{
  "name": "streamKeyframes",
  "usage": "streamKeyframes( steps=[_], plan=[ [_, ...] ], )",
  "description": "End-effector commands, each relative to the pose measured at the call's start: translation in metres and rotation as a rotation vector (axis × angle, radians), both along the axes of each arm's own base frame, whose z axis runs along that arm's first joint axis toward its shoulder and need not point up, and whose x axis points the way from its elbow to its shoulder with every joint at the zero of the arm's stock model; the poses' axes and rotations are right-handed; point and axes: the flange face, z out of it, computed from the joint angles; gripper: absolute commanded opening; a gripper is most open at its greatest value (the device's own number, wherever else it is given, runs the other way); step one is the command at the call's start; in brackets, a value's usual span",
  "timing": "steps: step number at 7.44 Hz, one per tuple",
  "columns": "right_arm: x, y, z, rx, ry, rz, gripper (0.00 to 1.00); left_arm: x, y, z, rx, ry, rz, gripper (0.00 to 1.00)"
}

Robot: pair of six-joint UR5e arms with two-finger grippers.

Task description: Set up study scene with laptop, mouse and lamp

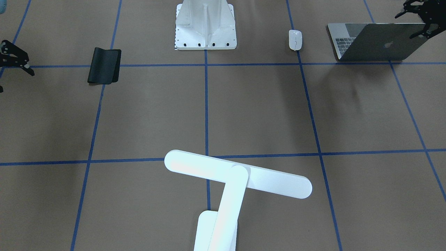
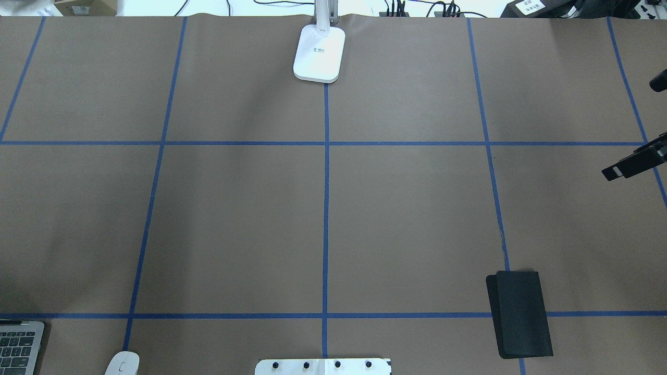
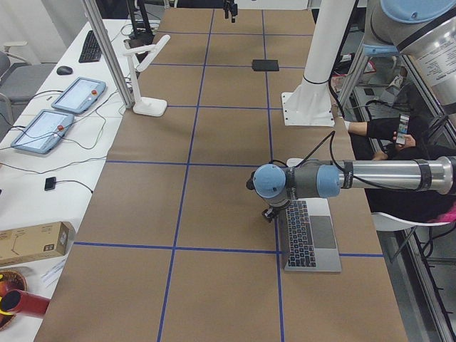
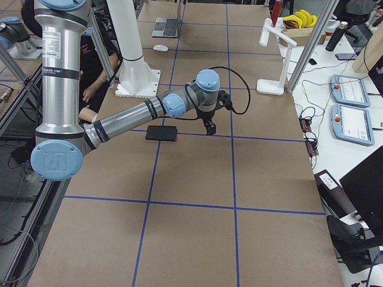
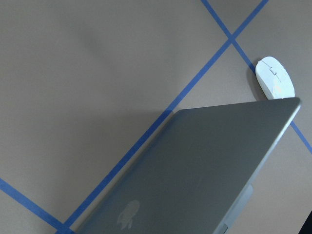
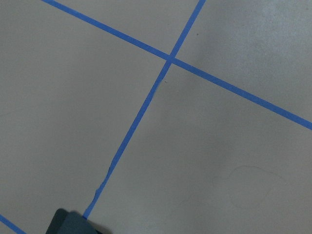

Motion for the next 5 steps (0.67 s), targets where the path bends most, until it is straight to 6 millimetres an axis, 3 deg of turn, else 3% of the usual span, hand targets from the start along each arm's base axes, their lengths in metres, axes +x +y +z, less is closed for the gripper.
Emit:
streamKeyframes(
  steps=[1, 3, 5],
  plan=[
    [-0.0003, -0.0004, 0.0001, 0.000, 0.000, 0.000, 1.00, -0.0003, 0.0057, 0.0064, -0.018, -0.006, 0.005, 0.99],
    [-0.0002, -0.0005, 0.0004, -0.001, 0.002, 0.000, 1.00, -0.0005, 0.0062, 0.0094, -0.005, -0.011, 0.016, 0.98],
    [-0.0004, -0.0006, 0.0010, -0.002, 0.001, 0.000, 1.00, 0.0008, 0.0007, 0.0057, 0.024, -0.006, 0.019, 0.90]
  ],
)
